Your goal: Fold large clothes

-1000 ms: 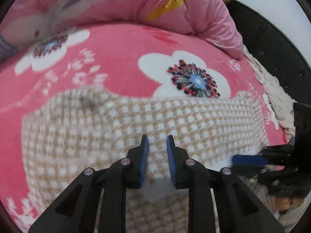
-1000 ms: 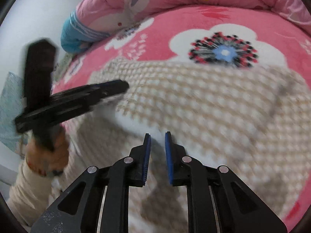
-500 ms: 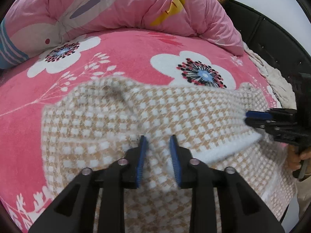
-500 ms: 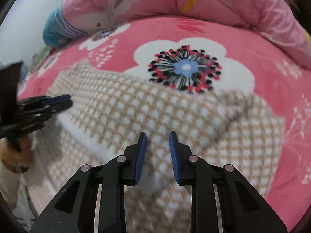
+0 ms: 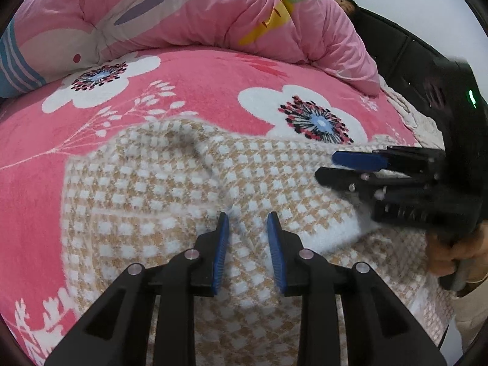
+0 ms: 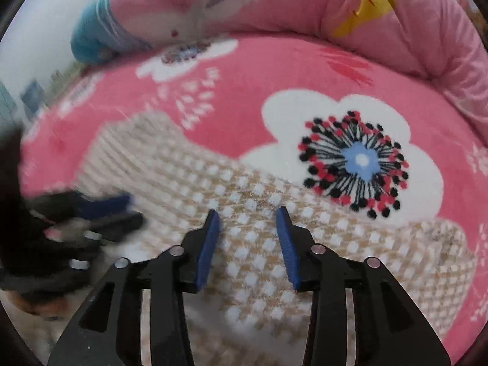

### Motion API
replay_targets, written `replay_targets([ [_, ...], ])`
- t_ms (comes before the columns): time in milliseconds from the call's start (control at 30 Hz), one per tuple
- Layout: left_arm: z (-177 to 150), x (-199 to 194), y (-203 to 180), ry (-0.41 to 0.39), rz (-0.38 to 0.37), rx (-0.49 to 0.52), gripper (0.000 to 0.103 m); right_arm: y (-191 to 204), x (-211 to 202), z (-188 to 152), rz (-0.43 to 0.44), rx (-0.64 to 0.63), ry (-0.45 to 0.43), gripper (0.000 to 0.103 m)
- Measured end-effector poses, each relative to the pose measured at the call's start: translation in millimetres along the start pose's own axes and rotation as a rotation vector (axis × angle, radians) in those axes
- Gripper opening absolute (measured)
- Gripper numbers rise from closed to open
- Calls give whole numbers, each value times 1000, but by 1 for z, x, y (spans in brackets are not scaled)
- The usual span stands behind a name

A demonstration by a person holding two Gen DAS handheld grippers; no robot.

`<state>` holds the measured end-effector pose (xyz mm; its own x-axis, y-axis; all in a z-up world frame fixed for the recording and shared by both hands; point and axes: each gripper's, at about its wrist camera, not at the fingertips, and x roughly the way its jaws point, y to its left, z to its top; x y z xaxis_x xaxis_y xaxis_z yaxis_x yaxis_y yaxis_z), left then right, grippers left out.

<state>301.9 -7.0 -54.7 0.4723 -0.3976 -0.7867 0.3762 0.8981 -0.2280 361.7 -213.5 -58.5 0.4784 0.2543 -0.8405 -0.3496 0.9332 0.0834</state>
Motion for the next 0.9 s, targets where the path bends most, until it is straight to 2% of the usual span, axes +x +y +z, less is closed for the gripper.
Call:
replay_targets([
  [100,0,-1,0,-4,-5,7,27,-14,-24,-23,18,32,20,37],
  [233,-1,-1,-1,-13,-3,7,28,-31,-49,-66,-20,45,62,37],
  [333,0,-3,-2,-11,6,-1,28,-35,-69,-79,-26,71,66,38],
  [367,0,-6,-2,-10,9,-20,28,-36,-76,-82,-27,95,69,48],
  [400,1,-11,-2,-11,12,-41,30,-36,-81,-84,-21,113,63,54],
  [467,-1,-26,-2,-28,39,-68,39,-29,-103,-90,25,133,18,56],
  [500,-3,-37,-4,-42,51,-72,47,-25,-113,-96,33,133,2,58],
  [533,-7,-51,-7,-57,61,-70,56,-19,-125,-102,37,129,-20,66],
  [567,-11,-62,-10,-66,65,-66,61,-11,-138,-110,36,121,-43,76],
  [633,-24,-89,-20,-82,73,-46,73,2,-154,-121,27,106,-74,85],
  [700,-40,-108,-31,-82,86,-18,82,14,-171,-141,2,117,-92,88],
  [800,-71,-127,-46,-64,107,22,96,22,-179,-170,17,178,-112,92],
  [900,-104,-131,-58,-29,148,29,97,26,-177,-197,-8,247,-122,93],
])
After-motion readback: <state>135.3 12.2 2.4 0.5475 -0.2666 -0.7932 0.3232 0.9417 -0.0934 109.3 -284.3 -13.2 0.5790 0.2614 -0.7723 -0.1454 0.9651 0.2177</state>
